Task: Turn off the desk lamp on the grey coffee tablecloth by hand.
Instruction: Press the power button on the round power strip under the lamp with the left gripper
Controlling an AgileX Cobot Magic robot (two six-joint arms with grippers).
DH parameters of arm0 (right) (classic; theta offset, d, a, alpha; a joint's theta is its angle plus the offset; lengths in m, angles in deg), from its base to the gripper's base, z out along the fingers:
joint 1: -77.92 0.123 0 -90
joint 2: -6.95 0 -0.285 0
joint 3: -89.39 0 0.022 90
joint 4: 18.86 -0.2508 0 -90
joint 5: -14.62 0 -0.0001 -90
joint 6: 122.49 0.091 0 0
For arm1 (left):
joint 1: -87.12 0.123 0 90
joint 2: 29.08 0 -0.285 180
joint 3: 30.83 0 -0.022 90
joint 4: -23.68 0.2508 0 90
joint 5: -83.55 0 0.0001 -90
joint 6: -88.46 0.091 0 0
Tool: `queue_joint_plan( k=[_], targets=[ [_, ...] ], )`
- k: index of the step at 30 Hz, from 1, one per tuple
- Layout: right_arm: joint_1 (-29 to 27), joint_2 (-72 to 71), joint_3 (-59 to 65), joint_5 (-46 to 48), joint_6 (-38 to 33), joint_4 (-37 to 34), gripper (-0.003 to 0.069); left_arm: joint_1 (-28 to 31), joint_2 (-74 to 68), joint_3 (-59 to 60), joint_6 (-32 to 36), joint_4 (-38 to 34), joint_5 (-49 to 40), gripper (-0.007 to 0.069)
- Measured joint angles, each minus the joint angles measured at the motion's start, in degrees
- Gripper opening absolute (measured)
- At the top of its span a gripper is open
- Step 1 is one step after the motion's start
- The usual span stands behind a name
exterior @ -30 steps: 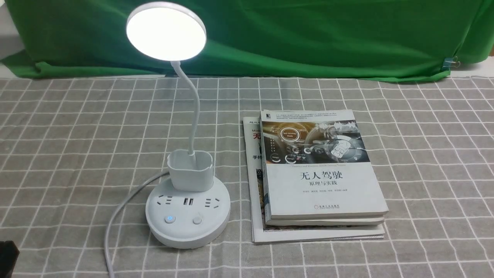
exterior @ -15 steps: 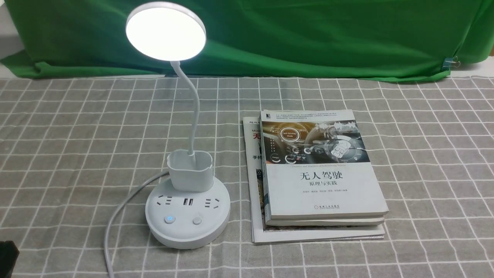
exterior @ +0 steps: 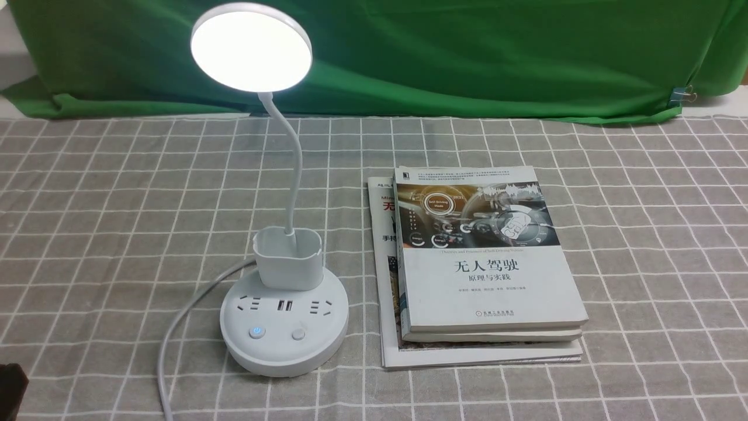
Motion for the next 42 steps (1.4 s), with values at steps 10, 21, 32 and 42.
queue_joint_plan(
  k=[10, 21, 32, 42],
  targets=[
    [0.0, 0.0, 0.0, 0.0, 0.0, 0.0, 0.0035, 0.0, 0.0, 0.0, -4.2, -10.02, 6.89, 0.0019],
    [0.0, 0.0, 0.0, 0.0, 0.0, 0.0, 0.0035, 0.0, 0.05, -0.47, -8.13, -24.39, 20.33, 0.0019],
    [0.0, 0.0, 0.0, 0.0, 0.0, 0.0, 0.0035, 0.0, -28.94, -30.73, -6.16, -12.18, -24.79, 0.0019],
    [0.0, 0.0, 0.0, 0.0, 0.0, 0.0, 0.0035, -4.78, -59.32, -42.39, 2.6, -10.6, -35.29, 0.0019]
  ],
)
